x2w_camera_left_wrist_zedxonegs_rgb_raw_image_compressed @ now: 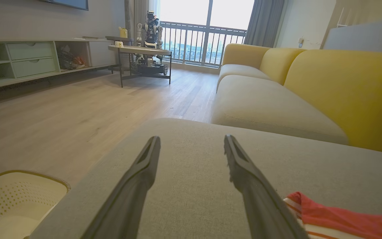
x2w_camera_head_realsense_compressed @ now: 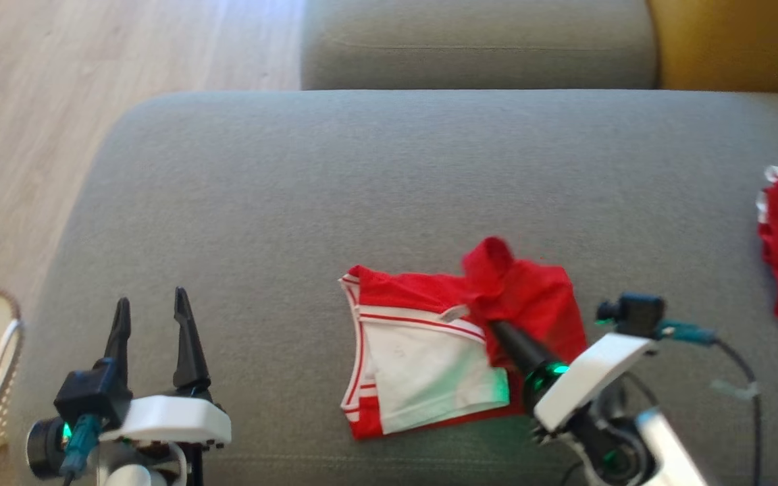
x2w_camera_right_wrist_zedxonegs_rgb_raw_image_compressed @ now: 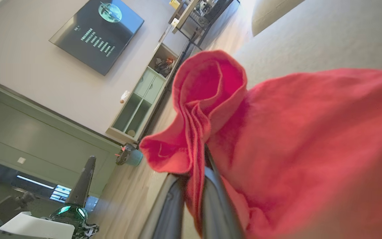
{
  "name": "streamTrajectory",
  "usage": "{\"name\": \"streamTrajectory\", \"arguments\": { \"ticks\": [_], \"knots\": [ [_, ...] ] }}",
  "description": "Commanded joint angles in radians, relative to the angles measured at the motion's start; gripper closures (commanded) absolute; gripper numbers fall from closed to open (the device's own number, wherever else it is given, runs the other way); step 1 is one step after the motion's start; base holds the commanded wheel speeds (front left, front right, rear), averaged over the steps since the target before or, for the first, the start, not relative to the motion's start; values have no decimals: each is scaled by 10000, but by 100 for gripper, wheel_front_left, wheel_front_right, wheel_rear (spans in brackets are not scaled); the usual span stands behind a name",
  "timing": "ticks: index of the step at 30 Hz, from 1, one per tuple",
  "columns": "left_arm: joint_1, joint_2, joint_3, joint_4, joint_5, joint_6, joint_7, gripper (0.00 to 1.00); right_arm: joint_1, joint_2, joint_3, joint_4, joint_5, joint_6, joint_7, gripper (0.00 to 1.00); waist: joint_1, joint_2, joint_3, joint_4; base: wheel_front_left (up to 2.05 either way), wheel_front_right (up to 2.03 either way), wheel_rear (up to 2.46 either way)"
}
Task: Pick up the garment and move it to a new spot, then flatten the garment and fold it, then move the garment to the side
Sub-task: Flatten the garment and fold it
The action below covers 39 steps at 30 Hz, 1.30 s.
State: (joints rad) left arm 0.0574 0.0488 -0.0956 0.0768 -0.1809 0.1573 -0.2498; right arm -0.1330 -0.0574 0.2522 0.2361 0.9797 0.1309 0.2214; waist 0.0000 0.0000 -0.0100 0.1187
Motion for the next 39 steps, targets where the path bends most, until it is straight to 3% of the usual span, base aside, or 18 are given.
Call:
{"name": "streamTrajectory", "arguments": {
  "ticks": [1,10,19,20,21,22,31,39],
  "knots": [
    [-287,14,261,-282,-69,-6,-120,0,-564,70,540,-121,235,-2,-340,100,0,0,77,288,0,0,0],
    [-342,14,-37,-278,-198,174,-120,0,-1685,71,1687,1759,551,-2,-1672,100,0,0,566,1266,0,0,0],
    [-481,14,-225,-249,-249,450,-120,0,-2314,71,2434,3128,982,-2,-1944,99,0,0,981,1891,0,0,0],
    [-491,14,-236,-241,-252,453,-120,0,-2336,71,2541,3196,1031,-2,-1944,66,0,0,997,1922,0,0,0],
    [-497,14,-246,-232,-254,459,-120,0,-2362,71,2653,3233,1066,-2,-1964,7,0,0,1010,1945,0,0,0],
    [-504,14,-256,-226,-257,465,-120,0,-2384,71,2736,3277,1105,-2,-1999,0,0,0,1023,1964,0,0,0],
    [-561,14,-214,-204,-187,516,-120,0,-2767,72,3129,3331,1590,-2,-2333,0,0,0,1057,1769,0,0,0],
    [-538,14,-49,-194,-78,470,-120,0,-3129,72,2459,2941,1343,-2,-2514,0,0,0,814,1157,0,0,0]
  ]
}}
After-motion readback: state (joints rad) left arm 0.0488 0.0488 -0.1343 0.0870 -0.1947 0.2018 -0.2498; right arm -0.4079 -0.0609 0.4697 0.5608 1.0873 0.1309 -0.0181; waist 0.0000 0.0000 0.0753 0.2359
